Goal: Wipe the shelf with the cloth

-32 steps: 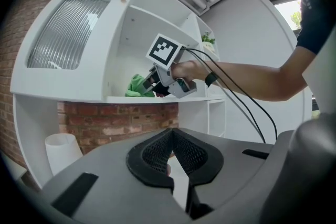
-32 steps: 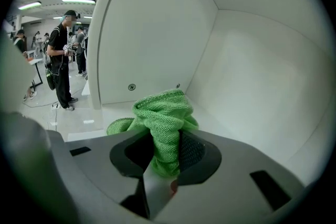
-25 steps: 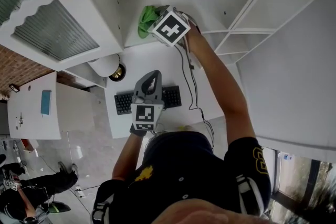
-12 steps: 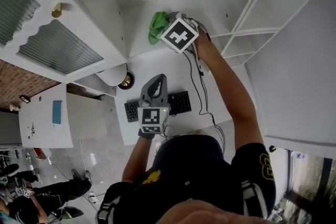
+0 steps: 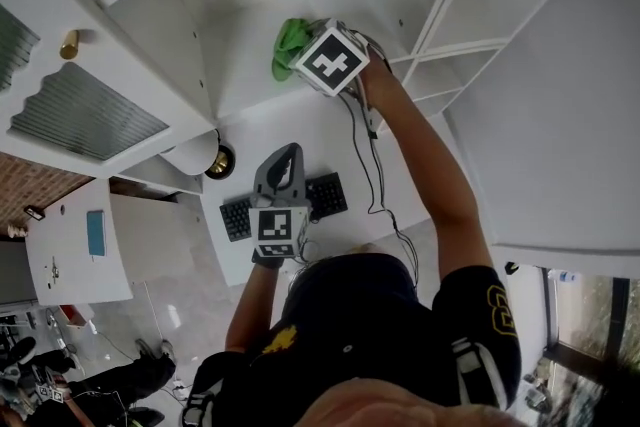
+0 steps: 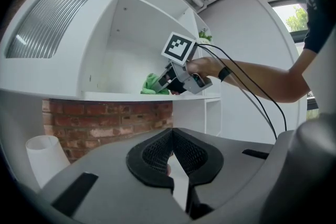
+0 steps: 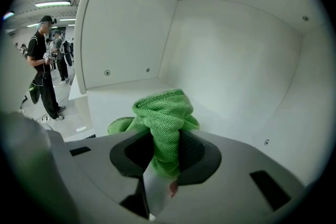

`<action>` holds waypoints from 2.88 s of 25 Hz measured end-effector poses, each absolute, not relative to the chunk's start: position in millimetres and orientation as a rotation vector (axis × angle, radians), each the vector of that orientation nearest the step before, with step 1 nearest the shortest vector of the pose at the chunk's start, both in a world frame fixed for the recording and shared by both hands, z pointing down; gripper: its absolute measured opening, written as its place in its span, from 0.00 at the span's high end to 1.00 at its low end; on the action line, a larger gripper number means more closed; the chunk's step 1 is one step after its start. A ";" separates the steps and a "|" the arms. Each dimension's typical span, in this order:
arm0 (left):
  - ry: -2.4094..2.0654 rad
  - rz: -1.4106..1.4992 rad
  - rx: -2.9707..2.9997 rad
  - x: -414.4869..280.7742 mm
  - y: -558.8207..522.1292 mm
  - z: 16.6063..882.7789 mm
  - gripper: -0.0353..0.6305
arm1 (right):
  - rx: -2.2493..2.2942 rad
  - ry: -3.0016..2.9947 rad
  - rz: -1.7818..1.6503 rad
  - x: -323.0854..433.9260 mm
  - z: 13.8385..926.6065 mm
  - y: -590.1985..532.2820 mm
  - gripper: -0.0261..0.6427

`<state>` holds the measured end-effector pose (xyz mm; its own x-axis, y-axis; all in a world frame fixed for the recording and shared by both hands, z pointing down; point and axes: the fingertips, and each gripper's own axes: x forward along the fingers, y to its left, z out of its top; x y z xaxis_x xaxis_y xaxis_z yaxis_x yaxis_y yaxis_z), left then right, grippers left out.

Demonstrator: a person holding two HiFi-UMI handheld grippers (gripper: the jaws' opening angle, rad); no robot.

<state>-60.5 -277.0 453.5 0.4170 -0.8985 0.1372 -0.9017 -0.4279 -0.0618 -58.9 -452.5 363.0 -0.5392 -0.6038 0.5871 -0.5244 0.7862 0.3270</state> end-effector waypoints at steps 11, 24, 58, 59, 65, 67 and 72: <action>-1.607 0.241 2.677 -39.3 -277.8 452.6 0.92 | 0.999 -2.185 -0.158 -10.7 361.3 -464.3 0.81; -1.580 0.250 2.684 -31.3 -270.9 455.9 0.92 | 1.369 -1.957 -0.266 56.9 362.2 -466.2 0.81; -2.061 0.233 2.280 -190.6 -204.3 466.9 0.92 | 1.319 -2.767 -0.982 -177.6 358.5 -313.5 0.80; -2.059 0.232 2.286 -189.3 -204.8 465.7 0.92 | 1.315 -2.757 -0.998 -176.8 360.1 -313.0 0.80; -2.025 0.234 2.336 -171.5 -210.4 460.3 0.92 | 1.337 -2.755 -0.971 -162.5 363.9 -316.0 0.80; -2.017 0.233 2.347 -166.0 -212.2 458.9 0.92 | 1.354 -2.754 -0.960 -153.4 361.3 -319.7 0.80; -1.989 0.235 2.380 -151.9 -220.3 457.7 0.92 | 1.400 -2.752 -0.919 -132.4 360.3 -328.8 0.80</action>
<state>-151.9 -220.3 457.7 0.1711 -0.9758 0.1358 -0.9806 -0.1820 -0.0724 -132.4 -328.8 360.3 -0.6198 -0.7184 -0.3157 -0.7639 0.4603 0.4522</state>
